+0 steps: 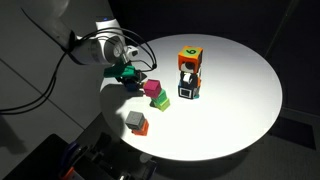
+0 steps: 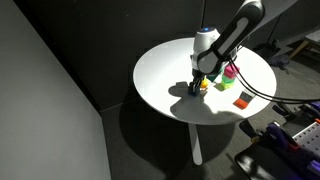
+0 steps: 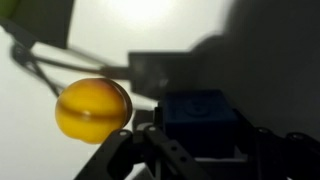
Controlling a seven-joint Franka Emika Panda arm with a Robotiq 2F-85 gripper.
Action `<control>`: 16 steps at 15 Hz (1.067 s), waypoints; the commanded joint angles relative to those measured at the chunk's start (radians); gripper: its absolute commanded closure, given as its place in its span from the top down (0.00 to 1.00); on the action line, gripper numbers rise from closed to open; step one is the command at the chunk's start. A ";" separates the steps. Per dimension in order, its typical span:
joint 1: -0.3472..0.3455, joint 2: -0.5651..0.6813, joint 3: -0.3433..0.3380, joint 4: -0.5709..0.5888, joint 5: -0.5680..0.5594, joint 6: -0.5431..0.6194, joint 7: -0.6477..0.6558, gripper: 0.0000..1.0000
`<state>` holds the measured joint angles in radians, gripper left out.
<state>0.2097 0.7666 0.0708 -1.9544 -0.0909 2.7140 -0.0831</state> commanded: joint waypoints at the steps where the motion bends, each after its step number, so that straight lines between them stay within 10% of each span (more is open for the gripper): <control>1: -0.007 0.006 0.006 0.016 -0.014 0.000 0.008 0.99; 16: -0.114 -0.069 0.073 -0.016 0.022 0.011 -0.024 1.00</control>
<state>0.1175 0.7352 0.1332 -1.9533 -0.0872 2.7149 -0.0855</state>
